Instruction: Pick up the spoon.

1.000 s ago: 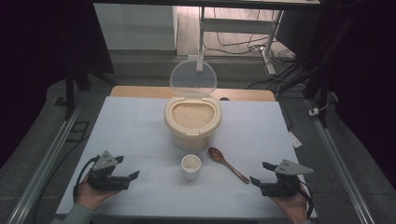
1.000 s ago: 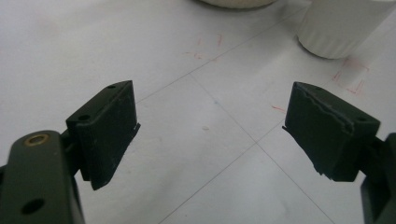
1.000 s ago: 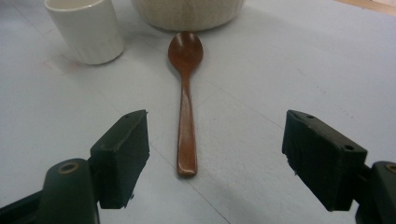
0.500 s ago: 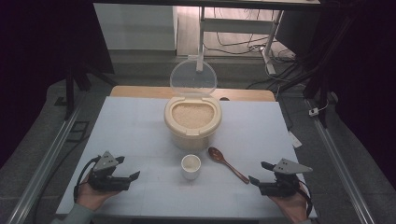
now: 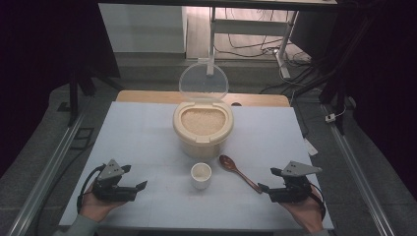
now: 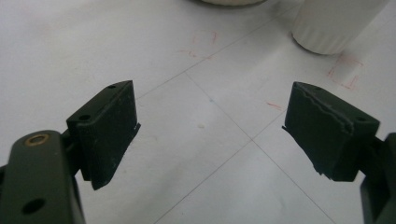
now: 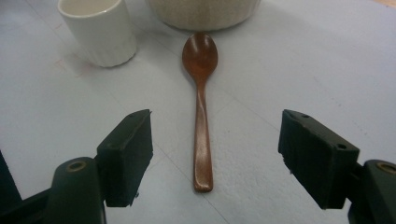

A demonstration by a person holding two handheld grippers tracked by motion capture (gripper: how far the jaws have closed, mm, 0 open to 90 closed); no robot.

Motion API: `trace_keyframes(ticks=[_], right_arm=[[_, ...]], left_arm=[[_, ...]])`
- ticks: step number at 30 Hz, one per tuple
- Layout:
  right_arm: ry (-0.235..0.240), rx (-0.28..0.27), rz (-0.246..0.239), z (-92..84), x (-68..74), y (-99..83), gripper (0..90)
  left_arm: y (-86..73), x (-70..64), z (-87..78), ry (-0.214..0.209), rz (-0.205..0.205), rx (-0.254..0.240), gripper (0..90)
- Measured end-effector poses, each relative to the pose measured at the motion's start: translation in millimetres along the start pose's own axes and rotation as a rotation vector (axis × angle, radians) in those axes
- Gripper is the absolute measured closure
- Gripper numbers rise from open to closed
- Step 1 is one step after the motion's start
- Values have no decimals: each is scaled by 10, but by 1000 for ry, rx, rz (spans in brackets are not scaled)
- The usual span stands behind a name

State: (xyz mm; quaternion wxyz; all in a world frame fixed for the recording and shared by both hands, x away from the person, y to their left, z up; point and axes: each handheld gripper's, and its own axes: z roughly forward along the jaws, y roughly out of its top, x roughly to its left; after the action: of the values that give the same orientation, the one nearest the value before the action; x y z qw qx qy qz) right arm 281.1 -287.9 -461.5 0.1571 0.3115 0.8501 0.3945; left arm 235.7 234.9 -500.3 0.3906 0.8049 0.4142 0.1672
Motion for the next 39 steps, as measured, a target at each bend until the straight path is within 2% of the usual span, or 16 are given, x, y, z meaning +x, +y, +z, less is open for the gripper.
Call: trace_keyframes(ticks=[6, 11, 16, 20, 29, 39], right_arm=[[12, 91, -7, 59, 6, 152, 278], [33, 223, -20, 203, 37, 321, 282], [34, 314, -44, 345, 65, 468, 289], [37, 398, -36, 485, 35, 538, 301], [35, 482, -31, 702, 27, 559, 337], [42, 531, -36, 830, 33, 524, 381]], left_arm=[[-4, -6, 19, -3, 3, 9, 168], [-13, 1, 30, -4, 0, 12, 169], [-15, -3, 31, -9, 1, 11, 168], [-17, -4, 33, -10, 3, 13, 168], [-22, -3, 43, -12, 1, 16, 168], [-22, -1, 48, -14, -1, 16, 168]])
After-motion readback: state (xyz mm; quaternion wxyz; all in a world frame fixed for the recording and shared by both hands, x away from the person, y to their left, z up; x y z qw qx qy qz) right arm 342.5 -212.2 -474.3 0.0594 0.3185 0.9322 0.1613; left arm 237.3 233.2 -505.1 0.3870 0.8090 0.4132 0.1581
